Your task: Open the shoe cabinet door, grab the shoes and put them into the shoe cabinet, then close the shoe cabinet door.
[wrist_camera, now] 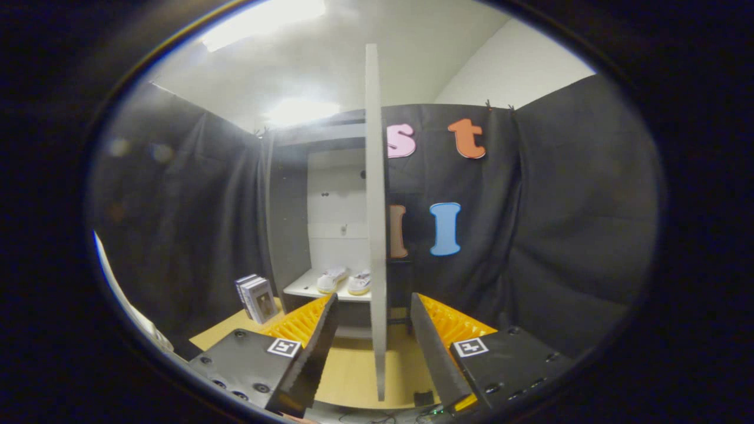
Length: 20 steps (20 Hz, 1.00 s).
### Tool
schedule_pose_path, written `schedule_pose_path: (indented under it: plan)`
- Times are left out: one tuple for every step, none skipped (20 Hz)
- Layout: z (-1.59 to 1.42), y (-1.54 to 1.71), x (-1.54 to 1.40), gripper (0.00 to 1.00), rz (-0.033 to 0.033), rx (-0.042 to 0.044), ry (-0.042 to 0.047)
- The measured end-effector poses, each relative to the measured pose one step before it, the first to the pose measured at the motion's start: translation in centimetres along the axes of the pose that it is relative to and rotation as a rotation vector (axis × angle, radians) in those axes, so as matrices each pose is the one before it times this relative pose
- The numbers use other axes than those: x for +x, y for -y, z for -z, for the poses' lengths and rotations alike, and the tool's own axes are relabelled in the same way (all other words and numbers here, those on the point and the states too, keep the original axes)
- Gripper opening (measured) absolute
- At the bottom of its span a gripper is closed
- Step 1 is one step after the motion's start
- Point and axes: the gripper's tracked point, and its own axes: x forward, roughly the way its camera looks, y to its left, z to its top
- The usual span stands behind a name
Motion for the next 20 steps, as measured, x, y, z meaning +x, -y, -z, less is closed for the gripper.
schedule_pose_path:
  plan:
    - [0.240, 1.768, 0.680, 0.78, 0.03535, -0.00475, -0.00871]
    - [0.118, 1.896, 0.563, 0.78, 0.03142, 0.00549, -0.00720]
    - [-0.274, 1.217, 0.786, 0.78, 0.01514, 0.01554, 0.00863]
    - [-0.508, 1.198, 1.126, 0.78, 0.02002, 0.01028, 0.01174]
    - [-0.247, 1.348, 1.378, 0.78, 0.01800, -0.00351, 0.01539]
    - [0.313, 1.155, 1.452, 0.78, 0.01345, -0.01031, 0.00280]
    - [0.342, 0.354, 1.462, 0.78, 0.00377, -0.01081, -0.00104]
    - [0.375, -0.080, 1.280, 0.78, -0.00959, -0.01063, 0.00055]
    - [0.158, -0.301, 1.185, 0.78, -0.01436, -0.00586, 0.00028]
    - [0.101, -0.495, 1.219, 0.79, -0.02455, -0.00372, 0.00965]
    - [0.082, -0.229, 1.119, 0.79, -0.01207, -0.00629, 0.00610]
    - [0.233, -0.122, 0.883, 0.79, -0.01642, -0.00205, 0.00209]
    - [0.357, -0.304, 0.756, 0.79, -0.01844, 0.00496, 0.00045]
    - [0.348, -0.513, 0.642, 0.79, -0.01983, 0.00410, -0.00838]
    - [0.367, -0.773, 0.416, 0.79, -0.02274, -0.00125, -0.00686]
    - [0.318, -0.361, 0.579, 0.79, -0.00344, -0.01164, -0.01024]
    - [0.191, 0.017, 0.448, 0.79, -0.00064, -0.01485, -0.00079]
    - [-0.357, -0.633, -0.354, 0.79, -0.00919, 0.00153, 0.00704]
    - [-0.109, -0.644, -0.102, 0.78, -0.00500, 0.00028, 0.00472]
    - [0.149, -0.890, -0.001, 0.78, -0.00873, 0.00374, -0.00181]
